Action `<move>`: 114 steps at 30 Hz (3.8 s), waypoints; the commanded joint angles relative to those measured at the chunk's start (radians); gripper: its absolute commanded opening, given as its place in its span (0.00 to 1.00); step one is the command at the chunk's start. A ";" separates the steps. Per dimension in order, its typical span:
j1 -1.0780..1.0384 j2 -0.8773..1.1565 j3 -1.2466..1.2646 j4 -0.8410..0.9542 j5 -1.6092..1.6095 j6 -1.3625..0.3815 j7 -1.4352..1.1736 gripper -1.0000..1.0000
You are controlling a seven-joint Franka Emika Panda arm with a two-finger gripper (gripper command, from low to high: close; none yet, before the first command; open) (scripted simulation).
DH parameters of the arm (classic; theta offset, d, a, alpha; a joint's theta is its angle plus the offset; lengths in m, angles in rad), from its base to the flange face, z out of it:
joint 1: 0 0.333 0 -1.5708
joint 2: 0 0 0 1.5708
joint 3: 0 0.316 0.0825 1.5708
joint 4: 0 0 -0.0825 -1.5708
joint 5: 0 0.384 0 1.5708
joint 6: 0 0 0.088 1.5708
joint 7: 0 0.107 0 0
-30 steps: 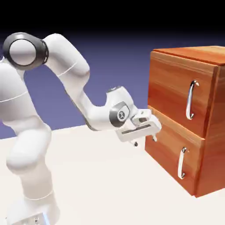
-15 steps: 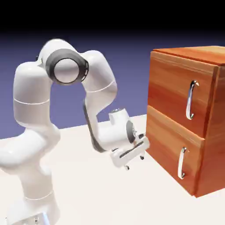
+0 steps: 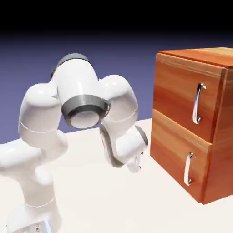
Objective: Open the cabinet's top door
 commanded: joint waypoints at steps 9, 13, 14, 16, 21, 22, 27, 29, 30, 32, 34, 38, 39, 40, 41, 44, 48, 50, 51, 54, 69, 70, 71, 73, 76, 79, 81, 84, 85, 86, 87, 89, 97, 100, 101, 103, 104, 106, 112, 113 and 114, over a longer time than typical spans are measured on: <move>-0.262 0.240 0.249 0.061 -0.391 -0.044 -0.179 1.00; -0.379 0.347 0.360 0.088 -0.565 -0.064 -0.259 1.00; -0.408 0.373 0.388 0.095 -0.609 -0.069 -0.278 1.00; -0.467 0.427 0.443 0.109 -0.696 -0.078 -0.318 1.00; -0.586 0.536 0.557 0.137 -0.875 -0.098 -0.400 1.00; -0.586 0.536 0.557 0.137 -0.875 -0.098 -0.400 1.00; -0.421 0.516 0.487 0.285 -0.887 -0.105 -0.405 1.00; -0.421 0.516 0.487 0.285 -0.887 -0.105 -0.405 0.00; -0.455 0.488 0.504 0.249 -0.888 -0.133 -0.369 0.00; -0.519 0.450 0.541 0.176 -0.877 -0.193 -0.326 0.00; -0.575 0.442 0.581 0.104 -0.846 -0.259 -0.324 0.00; -0.684 0.434 0.675 -0.041 -0.771 -0.400 -0.324 0.00; -0.710 0.434 0.702 -0.077 -0.748 -0.438 -0.325 0.00; -0.734 0.435 0.731 -0.114 -0.724 -0.478 -0.326 0.00; -0.758 0.437 0.761 -0.150 -0.697 -0.519 -0.327 0.00; -0.815 0.449 0.857 -0.252 -0.607 -0.649 -0.331 0.00; -0.848 0.465 0.986 -0.359 -0.474 -0.823 -0.332 0.00; -0.845 0.470 1.050 -0.400 -0.402 -0.910 -0.328 0.00; -0.840 0.470 1.082 -0.416 -0.365 -0.953 -0.325 0.00; -0.809 0.461 1.176 -0.453 -0.249 -1.084 -0.308 0.00; -0.496 0.162 1.501 -0.361 0.359 -1.644 -0.086 0.00; -0.460 0.173 1.480 -0.361 0.350 -1.678 -0.089 0.00; -0.424 0.191 1.454 -0.364 0.333 -1.709 -0.096 0.00; -0.351 0.233 1.394 -0.372 0.289 -1.767 -0.113 0.00; -0.243 0.287 1.304 -0.379 0.232 -1.850 -0.129 0.00; -0.135 0.266 1.247 -0.347 0.265 -1.931 -0.090 0.00; -0.087 0.195 1.249 -0.300 0.352 -1.968 -0.030 0.00; -0.025 0.086 1.241 -0.224 0.475 -2.004 0.053 0.00; -0.008 0.050 1.237 -0.198 0.514 -2.011 0.077 0.00; 0.008 0.013 1.233 -0.171 0.551 -2.017 0.100 0.00; 0.022 -0.023 1.228 -0.144 0.588 -2.021 0.121 0.00; 0.047 -0.095 1.218 -0.089 0.657 -2.025 0.158 0.00; 0.106 -0.385 1.174 0.138 0.896 -2.015 0.233 0.00; 0.112 -0.494 1.159 0.227 0.971 -2.009 0.234 0.00; 0.112 -0.530 1.154 0.258 0.995 -2.007 0.232 0.00; 0.109 -0.603 1.146 0.319 1.042 -2.006 0.223 0.00; 0.106 -0.639 1.143 0.351 1.064 -2.006 0.217 0.00; 0.097 -0.711 1.137 0.415 1.107 -2.009 0.201 0.00; 0.046 -0.927 1.128 0.626 1.222 -2.040 0.136 0.00; 0.034 -0.961 1.127 0.662 1.238 -2.049 0.123 0.00; 0.023 -0.995 1.127 0.698 1.254 -2.059 0.110 0.00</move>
